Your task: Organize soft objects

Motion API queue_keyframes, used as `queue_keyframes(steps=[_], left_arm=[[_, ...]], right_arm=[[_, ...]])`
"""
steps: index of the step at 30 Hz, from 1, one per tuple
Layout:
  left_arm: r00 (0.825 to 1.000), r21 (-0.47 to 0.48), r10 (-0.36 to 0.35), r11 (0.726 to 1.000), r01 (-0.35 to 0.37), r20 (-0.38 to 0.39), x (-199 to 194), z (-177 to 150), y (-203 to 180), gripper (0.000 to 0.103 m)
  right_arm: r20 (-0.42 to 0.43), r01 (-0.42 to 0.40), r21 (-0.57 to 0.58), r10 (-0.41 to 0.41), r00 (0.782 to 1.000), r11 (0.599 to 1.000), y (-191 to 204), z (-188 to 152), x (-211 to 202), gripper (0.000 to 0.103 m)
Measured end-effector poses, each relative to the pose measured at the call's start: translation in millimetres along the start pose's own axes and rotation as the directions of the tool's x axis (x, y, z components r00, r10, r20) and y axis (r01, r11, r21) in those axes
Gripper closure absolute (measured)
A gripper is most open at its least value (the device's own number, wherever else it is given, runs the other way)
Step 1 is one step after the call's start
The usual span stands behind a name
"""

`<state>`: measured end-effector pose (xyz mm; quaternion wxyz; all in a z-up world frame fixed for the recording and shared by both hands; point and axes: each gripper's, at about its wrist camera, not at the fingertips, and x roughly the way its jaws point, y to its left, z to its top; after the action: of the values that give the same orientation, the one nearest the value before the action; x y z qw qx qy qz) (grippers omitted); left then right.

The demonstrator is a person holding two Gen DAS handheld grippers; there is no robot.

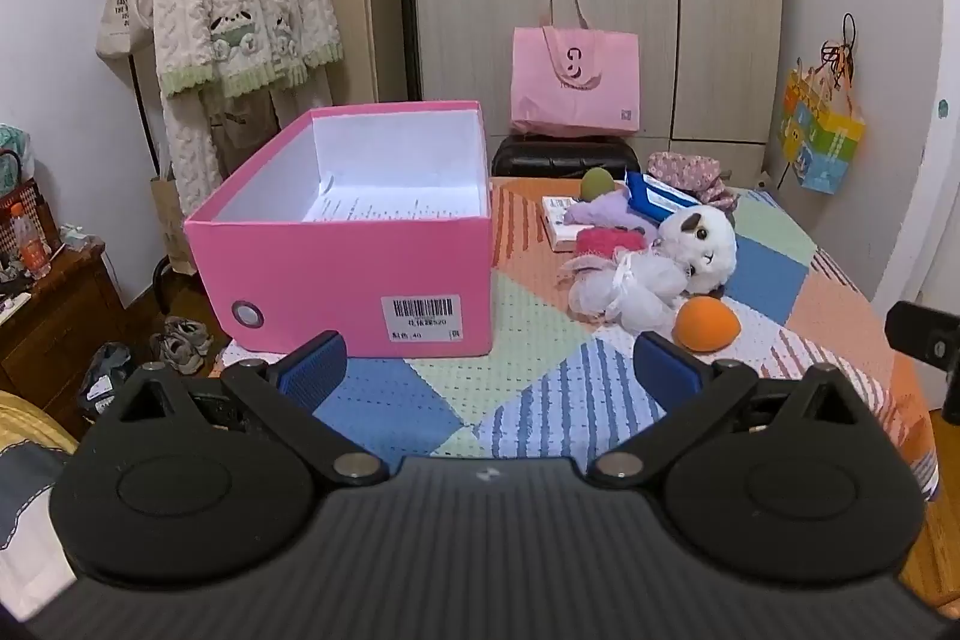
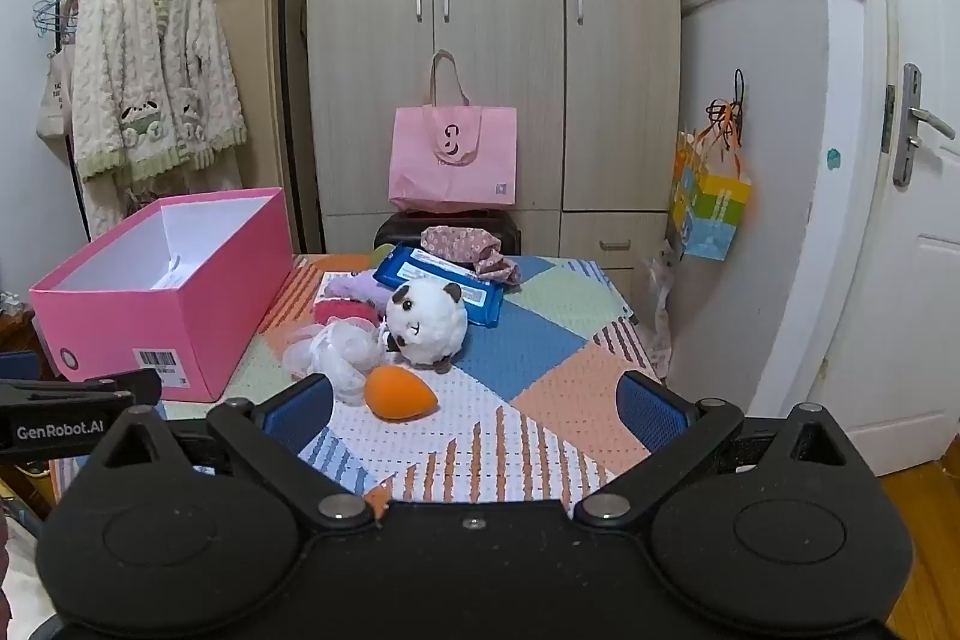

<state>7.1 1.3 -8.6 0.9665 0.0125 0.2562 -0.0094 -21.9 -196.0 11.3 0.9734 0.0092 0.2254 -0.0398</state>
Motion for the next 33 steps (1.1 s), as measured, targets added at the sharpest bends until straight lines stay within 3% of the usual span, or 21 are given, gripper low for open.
queue_keyframes(steps=[17,23,33], left_arm=[[0.999,0.000,-0.047,0.999,0.047,0.019,10.5,-5.4,-4.6,0.000],[0.982,-0.029,-0.114,0.992,0.120,0.150,0.3,-18.7,3.0,0.000],[0.989,-0.011,-0.092,0.996,0.094,0.112,3.8,-17.6,3.4,0.000]], right_arm=[[-0.023,-0.002,-0.003,0.002,1.000,1.000,-0.1,-0.2,-1.1,0.001],[-0.020,-0.002,0.003,0.002,1.000,1.000,-1.4,-2.8,0.2,0.001],[-0.039,0.003,0.013,-0.003,0.999,1.000,-0.9,-5.6,5.6,0.001]])
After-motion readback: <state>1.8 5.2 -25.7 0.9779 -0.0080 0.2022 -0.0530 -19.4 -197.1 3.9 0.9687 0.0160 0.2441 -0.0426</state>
